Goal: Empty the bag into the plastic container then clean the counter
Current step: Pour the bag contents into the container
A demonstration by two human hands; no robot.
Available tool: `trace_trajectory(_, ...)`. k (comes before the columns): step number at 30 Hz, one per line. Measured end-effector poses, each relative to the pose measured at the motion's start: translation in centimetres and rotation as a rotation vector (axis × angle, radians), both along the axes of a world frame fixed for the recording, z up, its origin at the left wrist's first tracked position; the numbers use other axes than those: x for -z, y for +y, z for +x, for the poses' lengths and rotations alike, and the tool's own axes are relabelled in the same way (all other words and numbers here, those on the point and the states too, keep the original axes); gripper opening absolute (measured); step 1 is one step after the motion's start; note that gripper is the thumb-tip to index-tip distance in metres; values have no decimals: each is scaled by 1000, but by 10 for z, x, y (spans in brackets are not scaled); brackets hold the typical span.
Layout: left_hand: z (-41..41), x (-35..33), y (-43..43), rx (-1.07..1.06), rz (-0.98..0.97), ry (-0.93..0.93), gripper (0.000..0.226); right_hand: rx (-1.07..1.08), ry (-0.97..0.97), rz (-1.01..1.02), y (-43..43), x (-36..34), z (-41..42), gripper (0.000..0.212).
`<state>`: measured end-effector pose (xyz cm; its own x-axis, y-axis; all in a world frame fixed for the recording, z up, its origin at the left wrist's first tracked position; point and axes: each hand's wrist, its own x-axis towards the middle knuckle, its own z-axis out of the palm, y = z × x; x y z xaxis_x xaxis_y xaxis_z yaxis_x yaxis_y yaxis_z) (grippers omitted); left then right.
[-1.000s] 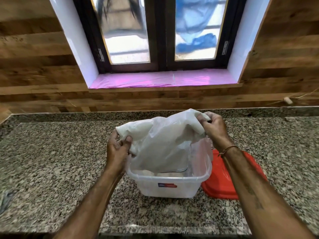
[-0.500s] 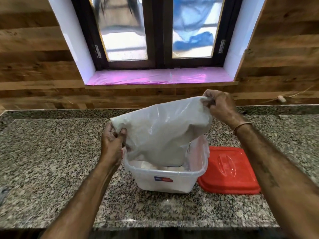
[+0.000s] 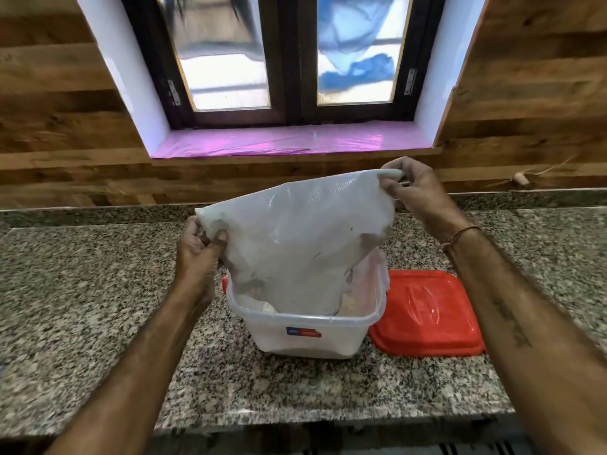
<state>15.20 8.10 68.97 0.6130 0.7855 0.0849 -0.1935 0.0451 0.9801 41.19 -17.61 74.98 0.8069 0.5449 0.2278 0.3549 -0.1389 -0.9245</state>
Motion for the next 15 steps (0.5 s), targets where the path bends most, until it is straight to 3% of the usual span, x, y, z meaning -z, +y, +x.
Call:
trace_trajectory(7, -10, -2, 6, 52, -26, -10, 31, -31, -11, 19, 4, 1, -11, 4)
trace_trajectory(11, -13, -9, 10, 16, 19, 34, 23, -87, -53, -85, 5, -9, -17, 14)
trace_trajectory(15, -12, -15, 7, -35, 120, 125, 21, -16, -229, -175, 12, -15, -23, 5)
